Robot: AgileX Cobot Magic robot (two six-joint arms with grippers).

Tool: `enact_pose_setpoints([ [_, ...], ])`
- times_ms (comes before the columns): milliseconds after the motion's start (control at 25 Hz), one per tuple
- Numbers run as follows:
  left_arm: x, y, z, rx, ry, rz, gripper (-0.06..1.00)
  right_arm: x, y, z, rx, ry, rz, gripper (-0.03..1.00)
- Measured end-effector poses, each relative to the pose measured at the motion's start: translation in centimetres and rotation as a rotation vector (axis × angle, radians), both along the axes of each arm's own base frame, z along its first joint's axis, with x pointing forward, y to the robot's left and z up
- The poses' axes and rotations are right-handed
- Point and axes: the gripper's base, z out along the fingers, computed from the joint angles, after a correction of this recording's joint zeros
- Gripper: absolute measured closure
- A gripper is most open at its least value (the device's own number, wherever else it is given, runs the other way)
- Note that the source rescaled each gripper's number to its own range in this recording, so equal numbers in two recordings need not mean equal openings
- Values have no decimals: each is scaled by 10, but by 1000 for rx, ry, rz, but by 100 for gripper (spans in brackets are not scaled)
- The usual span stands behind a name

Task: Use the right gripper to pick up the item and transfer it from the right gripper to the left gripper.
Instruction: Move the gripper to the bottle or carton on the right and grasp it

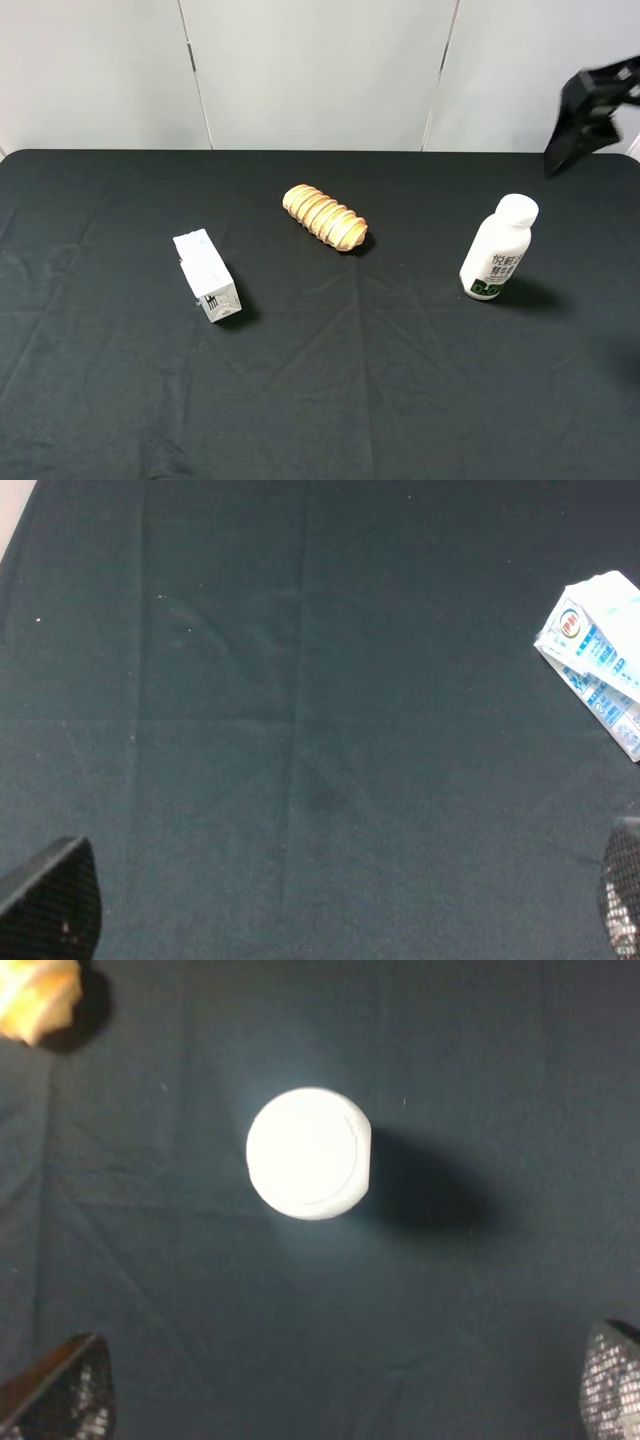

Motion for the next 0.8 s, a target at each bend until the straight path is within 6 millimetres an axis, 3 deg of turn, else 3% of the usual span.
enact_pose_setpoints([
  [800, 0, 0, 0, 0, 0, 0, -5, 64, 17, -78, 1, 142, -8, -3],
])
